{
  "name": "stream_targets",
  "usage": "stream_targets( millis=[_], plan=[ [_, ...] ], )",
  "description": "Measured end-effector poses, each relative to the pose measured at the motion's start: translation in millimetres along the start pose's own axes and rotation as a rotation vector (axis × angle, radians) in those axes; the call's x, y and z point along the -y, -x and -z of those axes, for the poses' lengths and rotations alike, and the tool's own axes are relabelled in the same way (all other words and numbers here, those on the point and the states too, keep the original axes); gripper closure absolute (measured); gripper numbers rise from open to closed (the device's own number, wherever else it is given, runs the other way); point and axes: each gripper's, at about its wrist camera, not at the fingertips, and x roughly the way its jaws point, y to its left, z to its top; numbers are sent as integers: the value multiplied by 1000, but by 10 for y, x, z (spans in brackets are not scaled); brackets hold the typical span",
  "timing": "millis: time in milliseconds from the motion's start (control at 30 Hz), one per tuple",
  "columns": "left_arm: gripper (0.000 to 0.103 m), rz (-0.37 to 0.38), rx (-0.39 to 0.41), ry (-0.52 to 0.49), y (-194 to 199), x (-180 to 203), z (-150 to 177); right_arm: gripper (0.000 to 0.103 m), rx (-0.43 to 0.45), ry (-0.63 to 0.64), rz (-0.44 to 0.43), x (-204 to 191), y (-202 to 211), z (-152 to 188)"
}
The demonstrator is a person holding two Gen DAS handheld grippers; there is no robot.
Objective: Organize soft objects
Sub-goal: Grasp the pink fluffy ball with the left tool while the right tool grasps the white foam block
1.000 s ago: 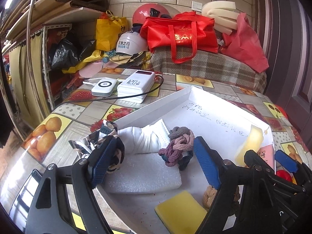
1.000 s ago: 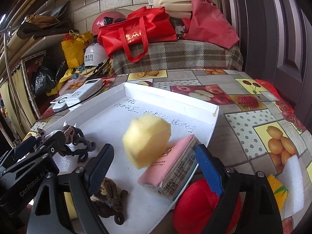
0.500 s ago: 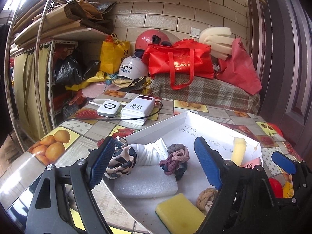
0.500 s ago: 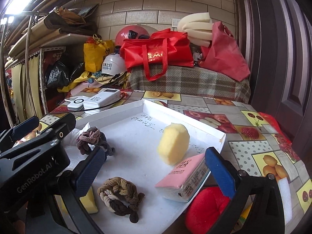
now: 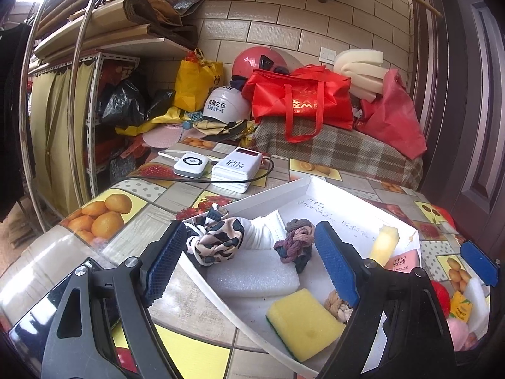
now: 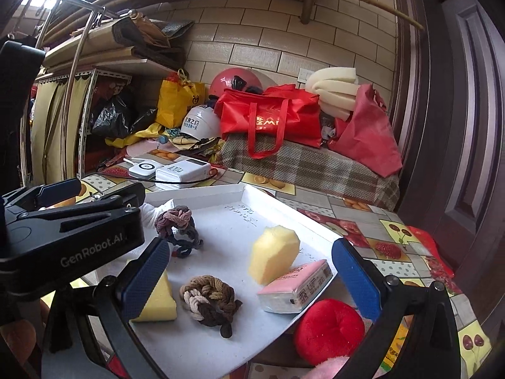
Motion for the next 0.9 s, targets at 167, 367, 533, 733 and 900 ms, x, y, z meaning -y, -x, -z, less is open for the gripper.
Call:
stream_targets(
  millis=[167,367,533,733,900],
  plan=[
    [19,-40,17,43,134,-27,49,0,-3,27,5,2,131,62],
    [19,56,-53,76,139,-19,117,0,-15,-29,-45,302,346,198],
    [19,153,-36,15,224,170,141,0,-87,-130,9,811,463,390],
    [19,276,-52,-79,320,448,202,0,-143,-280,53,1523,604,631],
    [18,361,2,-304,521,857,305,0,-214,-466,50,2098,623,871]
  ],
)
